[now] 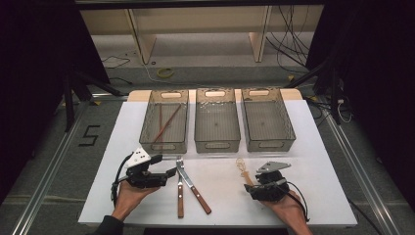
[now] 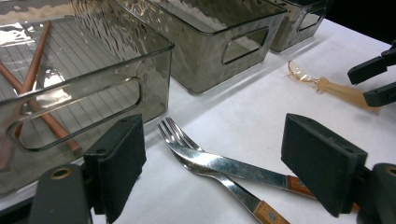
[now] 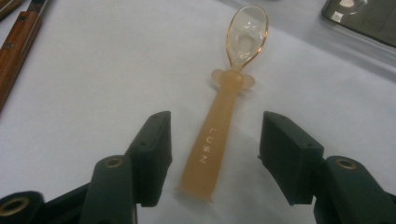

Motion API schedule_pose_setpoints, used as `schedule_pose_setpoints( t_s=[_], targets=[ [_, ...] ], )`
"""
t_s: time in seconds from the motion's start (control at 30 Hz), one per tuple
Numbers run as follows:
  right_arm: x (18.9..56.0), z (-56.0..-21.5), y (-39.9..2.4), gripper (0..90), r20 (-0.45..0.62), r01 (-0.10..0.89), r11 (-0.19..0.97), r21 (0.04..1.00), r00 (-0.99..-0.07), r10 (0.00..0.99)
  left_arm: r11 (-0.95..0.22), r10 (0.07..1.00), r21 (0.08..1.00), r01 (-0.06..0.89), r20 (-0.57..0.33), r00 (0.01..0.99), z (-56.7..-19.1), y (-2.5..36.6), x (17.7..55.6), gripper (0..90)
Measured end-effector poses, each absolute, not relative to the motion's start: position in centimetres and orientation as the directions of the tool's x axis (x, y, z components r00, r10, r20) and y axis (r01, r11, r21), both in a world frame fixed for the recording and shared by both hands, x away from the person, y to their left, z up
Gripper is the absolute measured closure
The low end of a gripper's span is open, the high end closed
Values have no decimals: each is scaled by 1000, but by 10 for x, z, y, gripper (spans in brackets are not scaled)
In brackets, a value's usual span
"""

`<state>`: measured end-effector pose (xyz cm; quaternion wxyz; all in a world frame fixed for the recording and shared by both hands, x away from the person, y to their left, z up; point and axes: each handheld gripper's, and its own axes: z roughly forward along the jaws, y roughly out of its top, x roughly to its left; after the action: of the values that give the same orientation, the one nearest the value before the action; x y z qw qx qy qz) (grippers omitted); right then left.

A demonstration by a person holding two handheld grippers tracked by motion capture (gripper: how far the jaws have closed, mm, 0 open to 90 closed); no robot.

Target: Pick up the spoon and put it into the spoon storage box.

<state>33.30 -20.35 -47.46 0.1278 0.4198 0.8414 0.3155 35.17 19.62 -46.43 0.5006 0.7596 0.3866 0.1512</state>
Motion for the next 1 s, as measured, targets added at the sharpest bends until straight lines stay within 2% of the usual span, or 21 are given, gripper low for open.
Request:
schedule_pose_setpoints(
  t_s=[0.43,0.6,0.83,1.0],
  targets=[
    [340,-479,-197,563,10,636,485,600,-612,791,-211,749,869,447,-150,646,-469,193,349,210],
    [341,-479,-197,676,14,636,491,595,-619,785,-224,751,868,443,-136,646,-471,193,348,209],
    [342,-478,-195,743,23,638,489,595,-621,783,-214,754,870,444,-142,642,-471,195,348,209],
    [341,-477,-195,757,31,638,487,596,-625,780,-214,754,874,437,-137,643,-471,195,347,210]
  ],
)
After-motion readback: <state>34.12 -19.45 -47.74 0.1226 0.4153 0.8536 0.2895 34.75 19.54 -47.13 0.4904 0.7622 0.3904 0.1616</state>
